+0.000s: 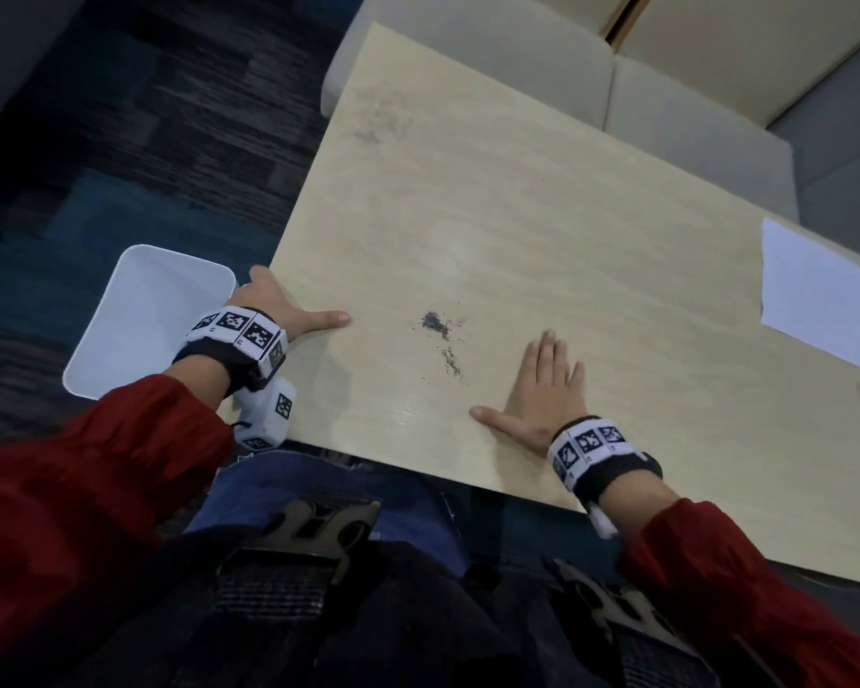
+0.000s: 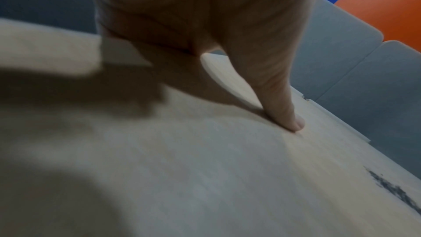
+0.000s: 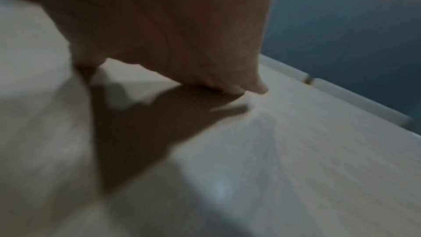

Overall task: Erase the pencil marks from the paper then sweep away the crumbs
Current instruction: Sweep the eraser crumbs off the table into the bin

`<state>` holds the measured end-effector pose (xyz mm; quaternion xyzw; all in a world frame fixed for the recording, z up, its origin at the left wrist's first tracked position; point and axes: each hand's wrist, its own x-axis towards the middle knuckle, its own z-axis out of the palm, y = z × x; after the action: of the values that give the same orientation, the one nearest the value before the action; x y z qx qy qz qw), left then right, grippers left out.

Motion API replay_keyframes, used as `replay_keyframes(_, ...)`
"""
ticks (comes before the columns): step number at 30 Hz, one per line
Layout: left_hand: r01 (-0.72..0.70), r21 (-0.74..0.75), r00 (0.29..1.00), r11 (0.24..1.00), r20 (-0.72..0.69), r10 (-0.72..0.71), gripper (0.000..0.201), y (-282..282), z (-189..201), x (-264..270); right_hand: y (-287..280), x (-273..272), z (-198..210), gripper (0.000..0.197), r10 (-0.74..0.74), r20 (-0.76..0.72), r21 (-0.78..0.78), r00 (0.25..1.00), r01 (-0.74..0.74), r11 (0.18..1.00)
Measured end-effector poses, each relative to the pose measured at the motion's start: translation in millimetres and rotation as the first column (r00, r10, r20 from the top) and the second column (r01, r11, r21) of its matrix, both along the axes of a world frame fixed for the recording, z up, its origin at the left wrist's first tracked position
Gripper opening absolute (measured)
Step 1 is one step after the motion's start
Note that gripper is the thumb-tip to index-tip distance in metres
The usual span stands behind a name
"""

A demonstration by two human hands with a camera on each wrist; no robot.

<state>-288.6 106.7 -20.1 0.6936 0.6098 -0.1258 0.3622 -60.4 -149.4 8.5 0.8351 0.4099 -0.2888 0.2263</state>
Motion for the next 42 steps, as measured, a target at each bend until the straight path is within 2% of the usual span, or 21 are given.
replay_keyframes(3, -0.005, 0.006, 1.0, 1.0, -0.001, 0.005, 0.114, -2.0, 1.3, 0.3, 7.4, -24.9, -14.5, 0.118, -0.021, -0.02, 0.103, 1.0, 0.023, 0.994)
replay_keyframes(6, -0.018, 0.008, 1.0, 1.0, 0.004, 0.018, 0.112, -3.1, 1.2, 0.5, 44.9, -49.1, -22.7, 0.102, 0.002, -0.015, 0.176, 1.0, 0.0, 0.984)
replay_keyframes(10, -0.052, 0.004, 0.998, 0.999, 0.034, 0.052, 0.104, -7.7, -2.4, -4.0, 93.6, -63.2, -19.3, 0.097, 0.14, -0.059, 0.239, 0.988, -0.122, 0.963)
replay_keyframes(13, -0.083, -0.009, 0.995, 0.997, 0.063, 0.083, 0.095, -12.5, -2.8, -11.1, 104.5, -43.0, -2.5, 0.096, 0.144, -0.09, 0.3, 0.985, -0.111, 0.947)
replay_keyframes(15, -0.088, 0.002, 0.994, 0.996, 0.061, 0.088, 0.091, -16.5, -1.6, -13.9, 91.1, -21.5, 9.1, 0.104, 0.087, -0.055, 0.287, 0.995, -0.068, 0.955)
replay_keyframes(18, -0.088, 0.026, 0.995, 0.996, 0.046, 0.086, 0.09, -19.5, -0.6, -14.0, 50.3, 2.4, 12.1, 0.118, 0.093, 0.007, 0.13, 0.996, -0.093, 0.987)
replay_keyframes(20, -0.088, 0.031, 0.995, 0.996, 0.04, 0.087, 0.091, -18.7, -1.3, -13.1, 25.9, 2.4, 4.7, 0.119, 0.102, -0.007, 0.064, 0.995, -0.102, 0.993)
replay_keyframes(22, -0.083, 0.031, 0.996, 0.996, 0.032, 0.082, 0.092, -16.6, -2.3, -13.3, 17.6, -7.8, -5.9, 0.113, 0.05, -0.019, 0.088, 0.999, -0.049, 0.995)
replay_keyframes(26, -0.065, 0.029, 0.998, 0.997, 0.025, 0.064, 0.093, -16.4, -1.9, -15.4, 41.7, -49.2, -18.3, 0.103, -0.03, -0.005, 0.187, 1.0, 0.03, 0.982)
replay_keyframes(29, -0.05, 0.013, 0.998, 0.999, 0.036, 0.05, 0.095, -14.9, -0.1, -15.5, 77.6, -78.0, -20.8, 0.101, -0.075, -0.027, 0.204, 0.997, 0.079, 0.976)
replay_keyframes(31, -0.037, 0.008, 0.998, 0.999, 0.051, 0.036, 0.095, -13.5, 0.7, -16.5, 101.7, -82.3, -15.4, 0.1, -0.124, -0.075, 0.21, 0.989, 0.137, 0.968)
replay_keyframes(34, 0.01, 0.004, 0.999, 1.0, 0.034, -0.01, 0.097, -10.1, 2.6, -19.1, 115.8, -64.3, 0.1, 0.093, -0.089, -0.172, 0.246, 0.981, 0.13, 0.961)
replay_keyframes(36, 0.07, -0.01, 0.997, 0.997, 0.025, -0.07, 0.098, -2.3, 2.4, -22.9, 102.3, -48.9, 10.5, 0.092, -0.096, -0.133, 0.261, 0.986, 0.128, 0.957)
replay_keyframes(39, 0.162, -0.052, 0.986, 0.985, 0.055, -0.159, 0.095, 13.6, 3.3, -29.8, 54.9, -38.3, 11.9, 0.097, -0.222, -0.033, 0.161, 0.974, 0.224, 0.961)
replay_keyframes(42, 0.257, -0.061, 0.964, 0.964, 0.081, -0.252, 0.073, 24.6, 6.3, -35.3, 8.2, -43.4, -0.4, 0.11, -0.332, 0.01, 0.06, 0.943, 0.331, 0.942)
